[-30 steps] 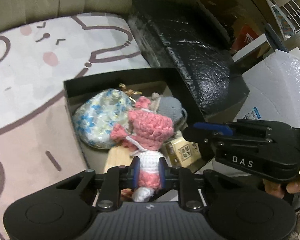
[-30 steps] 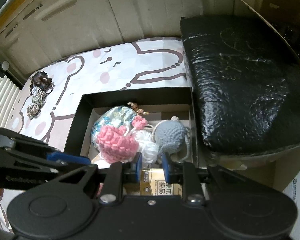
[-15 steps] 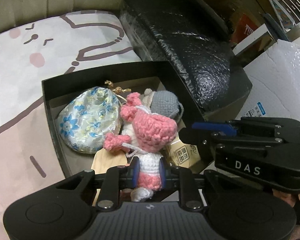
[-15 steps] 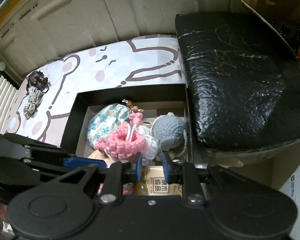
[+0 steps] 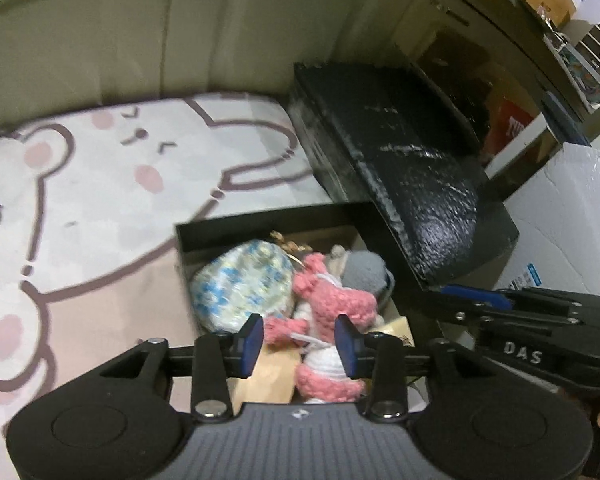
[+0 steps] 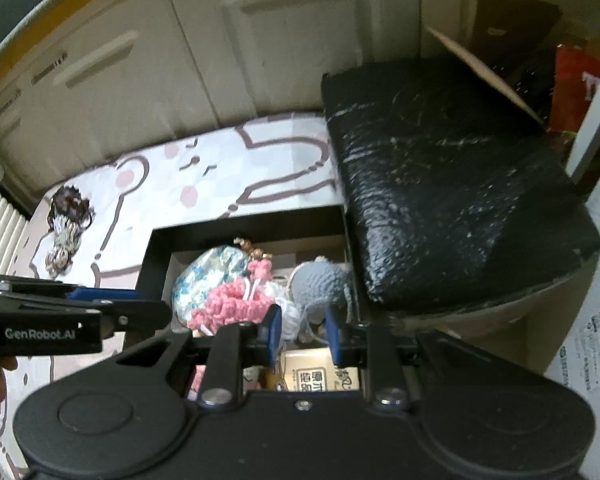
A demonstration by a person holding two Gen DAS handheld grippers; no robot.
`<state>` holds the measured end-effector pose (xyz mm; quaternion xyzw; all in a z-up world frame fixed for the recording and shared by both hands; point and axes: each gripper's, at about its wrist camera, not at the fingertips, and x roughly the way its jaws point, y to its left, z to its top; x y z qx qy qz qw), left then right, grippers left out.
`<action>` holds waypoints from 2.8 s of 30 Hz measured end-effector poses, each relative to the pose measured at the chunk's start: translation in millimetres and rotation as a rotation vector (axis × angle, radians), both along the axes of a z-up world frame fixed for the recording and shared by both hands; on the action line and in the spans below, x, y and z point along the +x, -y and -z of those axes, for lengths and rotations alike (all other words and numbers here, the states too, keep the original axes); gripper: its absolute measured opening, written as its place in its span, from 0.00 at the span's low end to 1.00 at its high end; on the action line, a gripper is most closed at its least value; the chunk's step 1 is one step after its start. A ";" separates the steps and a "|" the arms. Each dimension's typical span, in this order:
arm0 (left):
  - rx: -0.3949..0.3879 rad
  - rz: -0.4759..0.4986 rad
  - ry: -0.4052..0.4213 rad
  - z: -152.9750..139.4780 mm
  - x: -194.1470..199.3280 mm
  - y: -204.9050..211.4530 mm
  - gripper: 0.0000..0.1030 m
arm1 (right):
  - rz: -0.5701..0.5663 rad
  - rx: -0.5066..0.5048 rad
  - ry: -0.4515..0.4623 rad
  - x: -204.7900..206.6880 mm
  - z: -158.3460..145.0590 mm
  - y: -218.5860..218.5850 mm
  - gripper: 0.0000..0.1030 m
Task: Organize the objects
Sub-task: 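Open both grippers to release the tissue pack and pink doll in the box, then withdraw both grippers from the box toward the yarn and rope toys on the bed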
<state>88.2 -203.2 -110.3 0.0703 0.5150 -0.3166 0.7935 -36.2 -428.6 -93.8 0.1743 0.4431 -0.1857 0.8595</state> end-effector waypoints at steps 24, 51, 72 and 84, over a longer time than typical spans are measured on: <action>0.070 -0.102 0.168 -33.9 -10.8 -46.3 1.00 | 0.086 -0.155 0.050 -21.3 -37.5 -24.0 0.95; 0.094 -0.164 0.198 -46.0 -23.2 -58.9 1.00 | 0.097 -0.211 0.013 -34.8 -41.3 -34.7 1.00; 0.109 -0.311 0.240 -63.9 4.5 -139.4 1.00 | 0.006 -0.209 0.073 20.5 -48.1 -86.8 1.00; 0.152 -0.431 0.274 -76.5 16.4 -212.3 1.00 | -0.112 -0.165 0.118 71.2 -46.6 -140.3 1.00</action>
